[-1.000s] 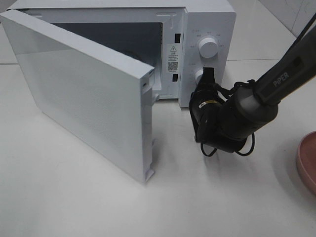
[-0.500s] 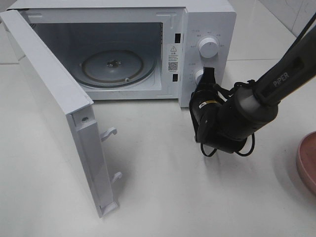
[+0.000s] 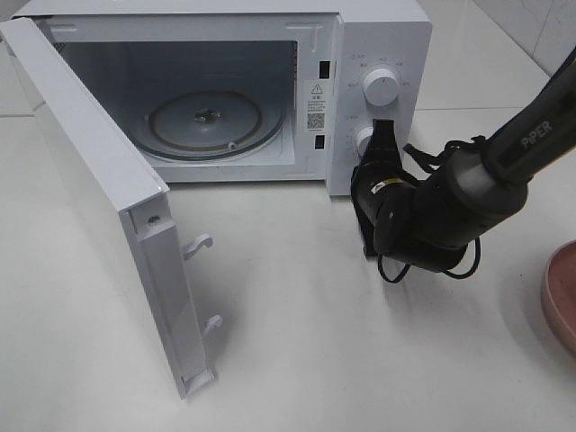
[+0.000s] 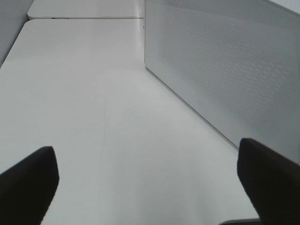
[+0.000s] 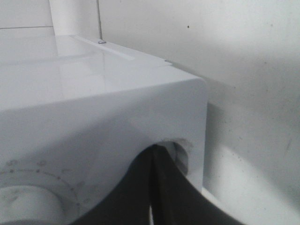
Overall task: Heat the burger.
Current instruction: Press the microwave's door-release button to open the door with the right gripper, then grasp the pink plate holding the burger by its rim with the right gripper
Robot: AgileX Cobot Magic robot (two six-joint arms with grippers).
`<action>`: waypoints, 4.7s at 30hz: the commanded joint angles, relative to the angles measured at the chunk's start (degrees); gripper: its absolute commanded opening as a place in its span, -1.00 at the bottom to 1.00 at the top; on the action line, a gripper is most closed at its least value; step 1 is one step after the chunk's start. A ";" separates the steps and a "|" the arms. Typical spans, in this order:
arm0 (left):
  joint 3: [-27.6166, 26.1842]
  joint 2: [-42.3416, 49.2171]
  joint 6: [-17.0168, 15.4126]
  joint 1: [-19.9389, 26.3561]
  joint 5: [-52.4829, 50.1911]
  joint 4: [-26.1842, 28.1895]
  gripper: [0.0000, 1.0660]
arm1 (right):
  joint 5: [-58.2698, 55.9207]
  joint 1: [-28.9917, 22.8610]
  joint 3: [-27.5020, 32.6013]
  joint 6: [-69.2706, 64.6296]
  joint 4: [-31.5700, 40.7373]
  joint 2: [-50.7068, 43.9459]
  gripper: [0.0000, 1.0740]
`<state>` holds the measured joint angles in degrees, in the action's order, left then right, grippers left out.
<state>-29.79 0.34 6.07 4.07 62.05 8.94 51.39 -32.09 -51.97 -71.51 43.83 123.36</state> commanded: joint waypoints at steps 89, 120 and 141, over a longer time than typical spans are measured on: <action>0.17 1.03 -0.17 0.17 -0.74 0.11 0.81 | -94.48 10.71 9.80 71.16 -49.85 -44.69 0.81; 0.17 1.03 -0.17 0.17 -0.74 0.11 0.81 | -85.03 25.38 18.16 71.91 -53.46 -43.20 0.71; 0.17 1.03 -0.17 0.17 -0.74 0.11 0.81 | -79.07 25.61 18.39 66.29 -58.84 -29.22 0.65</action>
<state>-29.79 0.34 6.07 4.07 62.05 8.94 -27.85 -6.65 -33.75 -4.98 -14.38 93.79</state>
